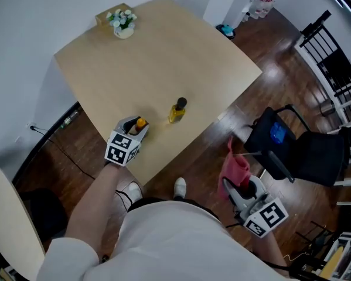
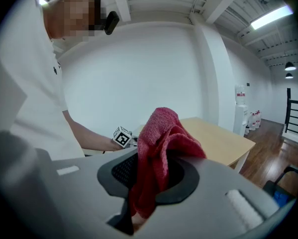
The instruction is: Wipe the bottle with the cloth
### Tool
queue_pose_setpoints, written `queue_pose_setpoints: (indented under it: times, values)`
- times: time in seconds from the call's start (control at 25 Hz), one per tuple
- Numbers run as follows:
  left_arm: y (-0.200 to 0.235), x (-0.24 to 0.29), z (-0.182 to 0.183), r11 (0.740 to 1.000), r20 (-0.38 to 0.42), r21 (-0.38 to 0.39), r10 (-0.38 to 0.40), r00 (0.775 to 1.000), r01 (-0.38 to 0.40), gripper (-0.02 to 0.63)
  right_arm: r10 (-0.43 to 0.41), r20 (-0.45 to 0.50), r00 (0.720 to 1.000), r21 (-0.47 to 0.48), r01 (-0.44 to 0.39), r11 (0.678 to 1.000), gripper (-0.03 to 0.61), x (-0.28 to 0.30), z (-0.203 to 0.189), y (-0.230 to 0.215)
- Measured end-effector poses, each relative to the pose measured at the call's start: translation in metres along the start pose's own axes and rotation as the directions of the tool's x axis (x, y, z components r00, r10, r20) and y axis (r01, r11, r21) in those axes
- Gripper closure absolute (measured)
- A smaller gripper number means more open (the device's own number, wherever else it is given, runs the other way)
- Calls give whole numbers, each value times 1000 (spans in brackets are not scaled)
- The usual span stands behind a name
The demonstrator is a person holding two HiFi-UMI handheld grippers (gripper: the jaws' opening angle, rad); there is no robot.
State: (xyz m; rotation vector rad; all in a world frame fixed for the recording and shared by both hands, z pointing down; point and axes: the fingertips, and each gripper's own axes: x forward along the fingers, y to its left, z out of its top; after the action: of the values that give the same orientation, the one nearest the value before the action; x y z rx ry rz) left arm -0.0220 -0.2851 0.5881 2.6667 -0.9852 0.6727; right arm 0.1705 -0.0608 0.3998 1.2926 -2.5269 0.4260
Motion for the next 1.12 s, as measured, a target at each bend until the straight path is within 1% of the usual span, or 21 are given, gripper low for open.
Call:
queue_pose_setpoints:
  times: [0.16, 0.24, 0.36, 0.44, 0.56, 0.68, 0.8, 0.88, 0.92, 1.0, 1.08, 1.12]
  values:
    - [-3, 2, -2, 1000, -46, 0, -10, 999, 10, 456, 30, 2, 1000, -7, -30, 1000, 503, 3, 1, -9]
    - [-5, -5, 1, 1000, -49, -12, -18, 999, 17, 457, 57, 6, 998, -14, -57, 998, 503, 11, 3, -9]
    - [-13, -28, 23, 998, 8, -36, -47, 999, 47, 457, 116, 4, 993, -38, -116, 993, 503, 27, 8, -6]
    - [-24, -49, 46, 995, 60, -42, -87, 994, 90, 457, 167, -1, 986, -61, -167, 984, 503, 42, 12, -1]
    - [-45, -88, 86, 984, 134, -32, -170, 976, 176, 457, 259, 10, 966, -112, -257, 960, 503, 69, 26, 15]
    - [-65, -122, 122, 970, 177, -5, -240, 955, 245, 457, 360, 45, 932, -180, -347, 920, 503, 101, 54, 36]
    - [-84, -145, 150, 959, 209, 11, -280, 937, 284, 457, 453, 47, 890, -273, -425, 863, 503, 128, 84, 62]
    - [-89, -156, 162, 955, 216, 15, -292, 932, 296, 457, 496, 43, 867, -322, -458, 829, 503, 145, 97, 80]
    - [-89, -161, 167, 955, 217, 15, -292, 932, 295, 457, 509, 49, 859, -337, -466, 818, 503, 151, 102, 86]
    - [-88, -167, 173, 960, 214, 13, -277, 937, 281, 457, 520, 68, 851, -336, -472, 815, 503, 157, 103, 90]
    - [-85, -174, 176, 964, 219, 7, -261, 940, 266, 457, 508, 50, 860, -320, -468, 824, 503, 160, 93, 85]
    - [-83, -177, 179, 964, 230, -2, -258, 938, 266, 457, 498, 30, 867, -312, -465, 828, 504, 163, 83, 82]
